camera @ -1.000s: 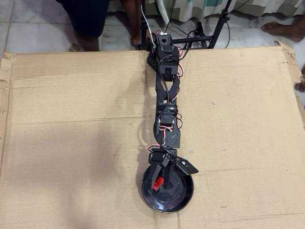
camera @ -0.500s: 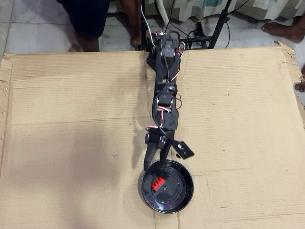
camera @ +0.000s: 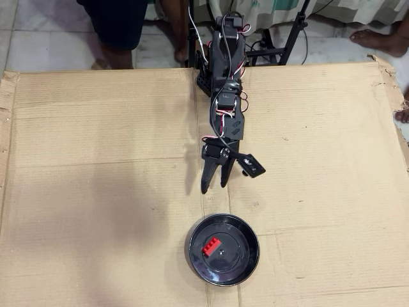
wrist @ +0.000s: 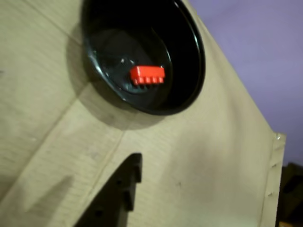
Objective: Grasp a lego block and put it in the bin.
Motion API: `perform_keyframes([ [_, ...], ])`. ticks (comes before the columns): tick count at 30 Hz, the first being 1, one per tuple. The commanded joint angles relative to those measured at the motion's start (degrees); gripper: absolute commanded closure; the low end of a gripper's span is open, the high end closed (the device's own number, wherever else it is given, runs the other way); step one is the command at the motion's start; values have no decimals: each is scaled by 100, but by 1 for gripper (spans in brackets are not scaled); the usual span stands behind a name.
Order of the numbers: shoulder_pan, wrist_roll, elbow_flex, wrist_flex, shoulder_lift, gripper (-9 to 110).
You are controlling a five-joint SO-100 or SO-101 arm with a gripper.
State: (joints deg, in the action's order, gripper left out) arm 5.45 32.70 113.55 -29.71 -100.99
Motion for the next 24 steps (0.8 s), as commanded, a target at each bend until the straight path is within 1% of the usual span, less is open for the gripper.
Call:
perform_keyframes([
  [1, -114, 26, 431, 466, -545, 68],
  [6, -264, 26, 1274, 1178, -984, 68],
  [16, -879, 62, 2109, 1230, -1872, 68],
  [22, -853, -18, 2979, 1266, -2619, 68],
  [24, -817, -26, 3393, 1459, -2936, 68],
])
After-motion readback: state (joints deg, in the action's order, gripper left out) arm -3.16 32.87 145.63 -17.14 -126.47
